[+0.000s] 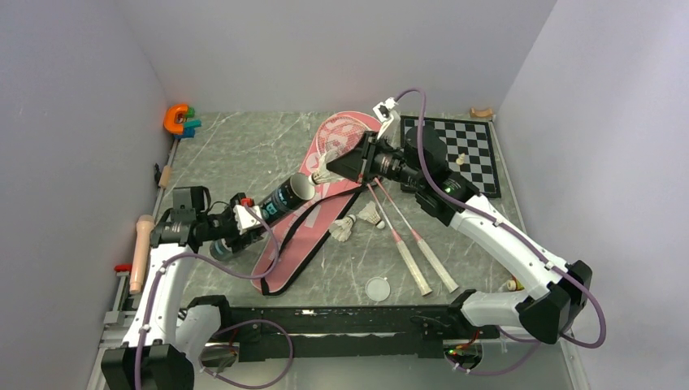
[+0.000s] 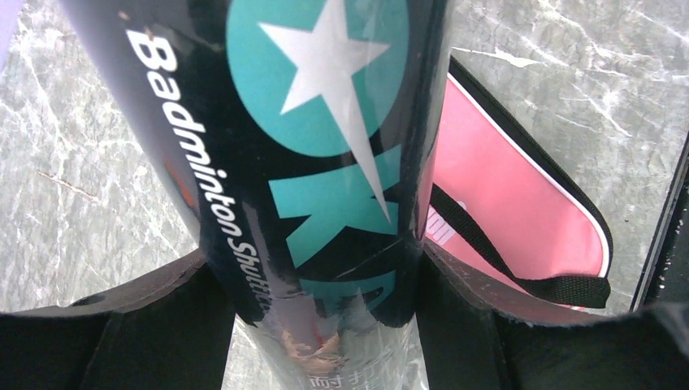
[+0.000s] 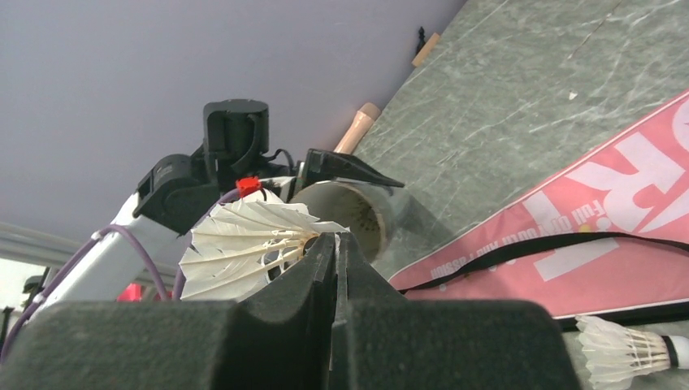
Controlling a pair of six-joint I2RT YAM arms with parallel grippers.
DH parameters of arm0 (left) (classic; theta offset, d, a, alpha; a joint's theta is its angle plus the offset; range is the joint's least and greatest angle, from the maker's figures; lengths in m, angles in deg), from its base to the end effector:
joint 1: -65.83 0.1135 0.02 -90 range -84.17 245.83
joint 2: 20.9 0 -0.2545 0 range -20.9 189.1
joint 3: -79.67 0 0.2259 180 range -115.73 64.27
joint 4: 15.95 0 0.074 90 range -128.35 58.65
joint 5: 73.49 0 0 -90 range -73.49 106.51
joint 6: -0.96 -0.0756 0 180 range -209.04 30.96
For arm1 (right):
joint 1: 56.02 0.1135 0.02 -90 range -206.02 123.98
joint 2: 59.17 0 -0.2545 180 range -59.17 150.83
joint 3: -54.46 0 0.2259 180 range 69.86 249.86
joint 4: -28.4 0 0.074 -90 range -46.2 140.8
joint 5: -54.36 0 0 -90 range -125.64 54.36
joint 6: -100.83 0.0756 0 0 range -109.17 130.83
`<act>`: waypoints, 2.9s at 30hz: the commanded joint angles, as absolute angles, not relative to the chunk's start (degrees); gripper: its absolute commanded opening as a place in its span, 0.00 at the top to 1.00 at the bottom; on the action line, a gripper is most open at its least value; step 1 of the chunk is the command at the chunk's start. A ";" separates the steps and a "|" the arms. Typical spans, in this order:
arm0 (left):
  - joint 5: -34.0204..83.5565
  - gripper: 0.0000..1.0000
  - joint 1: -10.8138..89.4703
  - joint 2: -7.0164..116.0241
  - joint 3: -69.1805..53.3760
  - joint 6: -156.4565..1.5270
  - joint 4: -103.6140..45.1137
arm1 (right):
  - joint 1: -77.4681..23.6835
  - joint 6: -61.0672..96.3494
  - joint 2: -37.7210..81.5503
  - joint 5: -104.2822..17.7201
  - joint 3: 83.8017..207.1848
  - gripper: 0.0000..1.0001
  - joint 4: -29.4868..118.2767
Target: Pack up the badminton gear
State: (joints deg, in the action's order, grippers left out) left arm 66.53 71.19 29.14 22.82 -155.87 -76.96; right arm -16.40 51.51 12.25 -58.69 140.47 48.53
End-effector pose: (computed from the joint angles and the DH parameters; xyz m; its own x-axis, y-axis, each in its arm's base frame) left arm 0.1573 -0.0434 0.2359 0.0374 0.5968 -0.8015 0.8944 0.3378 0.2932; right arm 0.2125 0.2144 0.3978 -0.6346 0.2533 -0.7302 -0.6242 0.3892 0.6775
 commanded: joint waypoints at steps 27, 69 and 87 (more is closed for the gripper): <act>67.77 0.85 67.37 27.22 21.73 -152.36 -74.60 | -7.76 49.07 20.59 -52.61 140.12 0.46 43.35; 70.38 0.86 67.15 26.89 20.66 -151.08 -75.12 | -8.82 43.91 15.26 -48.36 138.13 0.30 52.55; 67.74 0.85 66.79 27.68 23.19 -149.61 -73.15 | -8.78 42.96 21.18 -47.21 148.75 0.18 58.21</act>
State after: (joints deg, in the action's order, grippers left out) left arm 66.53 67.06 27.70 22.84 -151.15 -77.22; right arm -7.70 44.45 23.77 -48.31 142.52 54.83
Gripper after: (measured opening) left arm 0.721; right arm 0.765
